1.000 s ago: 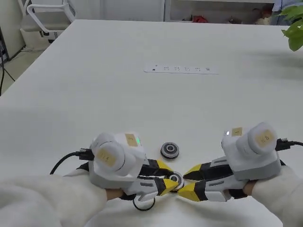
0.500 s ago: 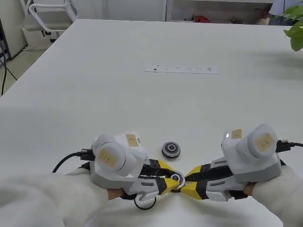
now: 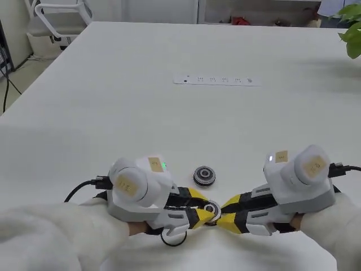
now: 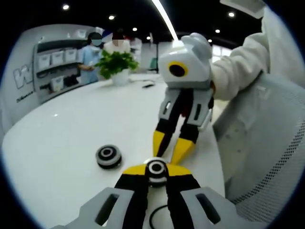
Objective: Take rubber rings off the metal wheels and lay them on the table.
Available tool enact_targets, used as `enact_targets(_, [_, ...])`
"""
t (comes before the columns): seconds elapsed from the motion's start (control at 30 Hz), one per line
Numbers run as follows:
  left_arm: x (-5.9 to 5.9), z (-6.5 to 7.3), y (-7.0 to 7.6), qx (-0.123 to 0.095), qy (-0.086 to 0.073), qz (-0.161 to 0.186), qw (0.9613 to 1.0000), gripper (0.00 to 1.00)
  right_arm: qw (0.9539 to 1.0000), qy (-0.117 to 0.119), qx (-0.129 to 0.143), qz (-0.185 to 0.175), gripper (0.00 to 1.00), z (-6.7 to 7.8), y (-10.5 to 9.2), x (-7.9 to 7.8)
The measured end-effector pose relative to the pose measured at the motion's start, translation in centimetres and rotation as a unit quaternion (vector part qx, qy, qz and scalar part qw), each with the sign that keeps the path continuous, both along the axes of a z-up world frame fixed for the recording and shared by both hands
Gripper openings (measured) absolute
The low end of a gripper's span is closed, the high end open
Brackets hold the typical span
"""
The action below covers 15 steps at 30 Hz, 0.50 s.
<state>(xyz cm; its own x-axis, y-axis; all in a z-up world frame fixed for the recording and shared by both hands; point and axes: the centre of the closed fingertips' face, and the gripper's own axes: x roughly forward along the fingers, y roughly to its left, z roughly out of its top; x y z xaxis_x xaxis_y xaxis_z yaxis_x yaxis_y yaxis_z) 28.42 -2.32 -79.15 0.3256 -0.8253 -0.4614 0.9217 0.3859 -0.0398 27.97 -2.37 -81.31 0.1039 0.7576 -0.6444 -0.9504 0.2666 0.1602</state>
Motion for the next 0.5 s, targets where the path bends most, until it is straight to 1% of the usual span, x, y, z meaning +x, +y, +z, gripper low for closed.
enact_targets(0.23, [0.00,0.01,0.00,0.000,-0.001,0.000,1.0000,0.15,1.0000,0.003,0.000,-0.002,0.11,0.01,-0.06,-0.02])
enact_targets(0.5, [-0.01,0.00,0.02,-0.001,0.001,0.001,1.0000,0.15,1.0000,0.004,-0.002,-0.001,0.07,-0.06,-0.19,-0.15])
